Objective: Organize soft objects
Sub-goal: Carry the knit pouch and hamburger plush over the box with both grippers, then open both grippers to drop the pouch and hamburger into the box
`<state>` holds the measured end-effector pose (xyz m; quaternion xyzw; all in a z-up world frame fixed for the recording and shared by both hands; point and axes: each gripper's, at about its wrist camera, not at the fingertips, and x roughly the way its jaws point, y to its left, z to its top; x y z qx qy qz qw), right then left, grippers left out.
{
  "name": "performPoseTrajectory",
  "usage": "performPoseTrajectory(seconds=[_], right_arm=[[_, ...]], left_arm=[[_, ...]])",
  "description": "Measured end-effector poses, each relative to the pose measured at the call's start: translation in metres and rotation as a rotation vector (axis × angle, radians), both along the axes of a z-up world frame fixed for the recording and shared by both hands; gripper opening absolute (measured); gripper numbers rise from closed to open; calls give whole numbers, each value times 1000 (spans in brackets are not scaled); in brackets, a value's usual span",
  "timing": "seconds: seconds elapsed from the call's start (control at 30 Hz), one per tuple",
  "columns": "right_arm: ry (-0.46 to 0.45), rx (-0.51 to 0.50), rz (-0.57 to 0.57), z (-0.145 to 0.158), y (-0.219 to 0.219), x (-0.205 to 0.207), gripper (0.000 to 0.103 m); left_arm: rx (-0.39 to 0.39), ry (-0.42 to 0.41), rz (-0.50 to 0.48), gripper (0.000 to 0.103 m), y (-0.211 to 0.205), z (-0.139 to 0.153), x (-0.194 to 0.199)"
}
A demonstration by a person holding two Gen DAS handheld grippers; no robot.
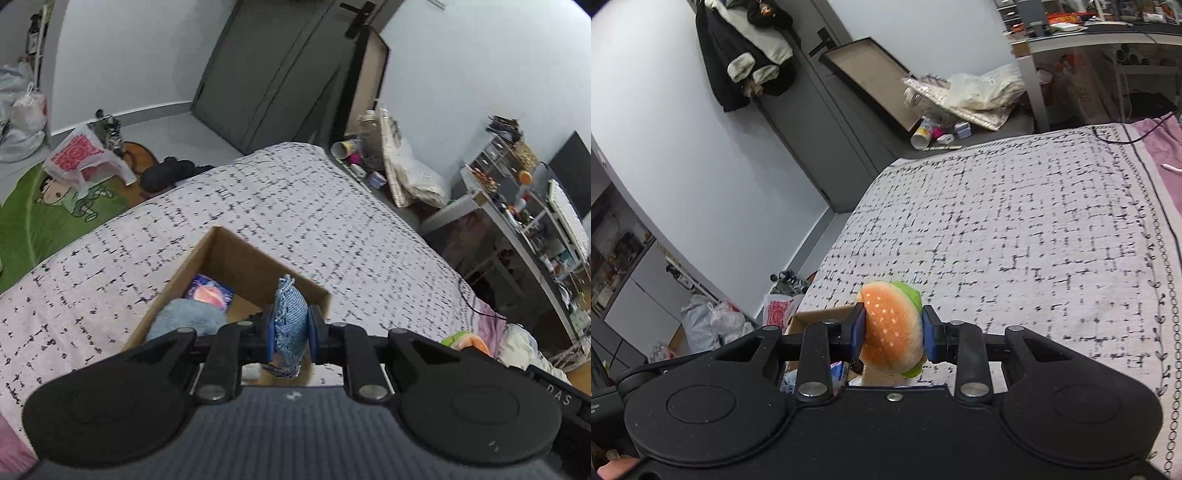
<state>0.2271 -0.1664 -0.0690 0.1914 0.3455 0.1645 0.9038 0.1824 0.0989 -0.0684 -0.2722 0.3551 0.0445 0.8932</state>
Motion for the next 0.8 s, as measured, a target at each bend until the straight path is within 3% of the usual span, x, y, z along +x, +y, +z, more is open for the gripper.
performPoseTrajectory(seconds=[0.37,0.63,0.8], right_arm=[[37,-8,78,-11,46,10,31],[63,-14,113,-21,69,19,31],[79,-11,120,-26,75,25,31]], left_arm=[[-10,77,29,16,16,-28,10],[-48,133,-29,17,9,-47,21],[-108,191,-63,28,9,-55,30]])
